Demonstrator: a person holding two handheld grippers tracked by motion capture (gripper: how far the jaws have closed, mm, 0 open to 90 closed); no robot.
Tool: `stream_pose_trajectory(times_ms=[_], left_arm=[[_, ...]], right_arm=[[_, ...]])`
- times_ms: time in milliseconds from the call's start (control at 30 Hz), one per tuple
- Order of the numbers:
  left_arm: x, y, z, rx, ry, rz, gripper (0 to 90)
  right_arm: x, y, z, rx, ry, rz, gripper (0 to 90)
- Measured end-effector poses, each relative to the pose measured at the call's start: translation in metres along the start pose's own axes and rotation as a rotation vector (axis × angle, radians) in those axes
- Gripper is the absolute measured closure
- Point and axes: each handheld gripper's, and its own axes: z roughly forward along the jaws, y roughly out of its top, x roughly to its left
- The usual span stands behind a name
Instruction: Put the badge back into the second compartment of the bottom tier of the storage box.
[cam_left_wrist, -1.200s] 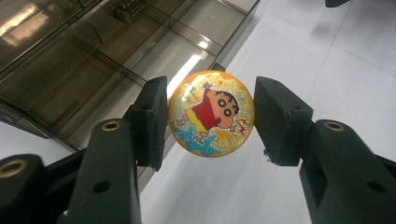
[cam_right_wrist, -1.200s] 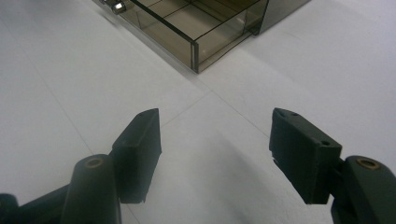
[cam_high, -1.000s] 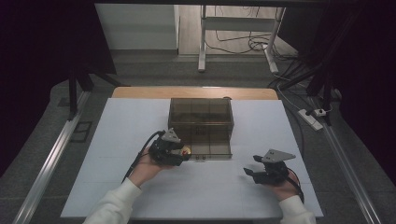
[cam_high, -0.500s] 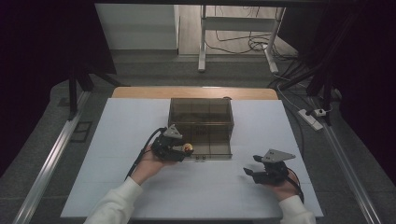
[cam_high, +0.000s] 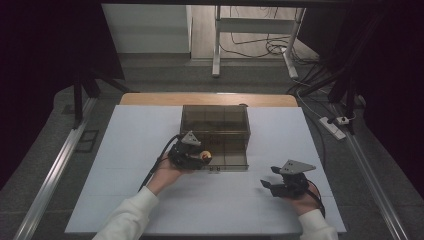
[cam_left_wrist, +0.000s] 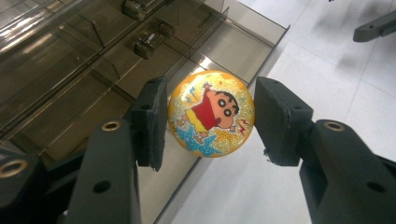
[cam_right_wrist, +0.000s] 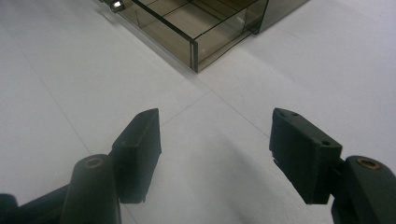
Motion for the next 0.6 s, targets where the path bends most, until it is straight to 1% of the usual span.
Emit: stream_pose_trajectory(times_ms=[167, 400, 600], left_arm=[[0.003, 0.002, 0.004, -0.004, 0.006, -0.006, 47.3], [0.004, 0.005, 0.013, -0.003, 0.006, -0.011, 47.3], [0.004, 0.008, 0.024, 0.008, 0.002, 0.0, 47.3]], right_arm=[[0.0, 0.0, 0.001, 0.0, -0.001, -0.001, 34.3], [0.0, 0.0, 0.001, 0.002, -0.001, -0.002, 34.2], [0.0, 0.0, 0.001, 0.002, -0.001, -0.003, 34.3]])
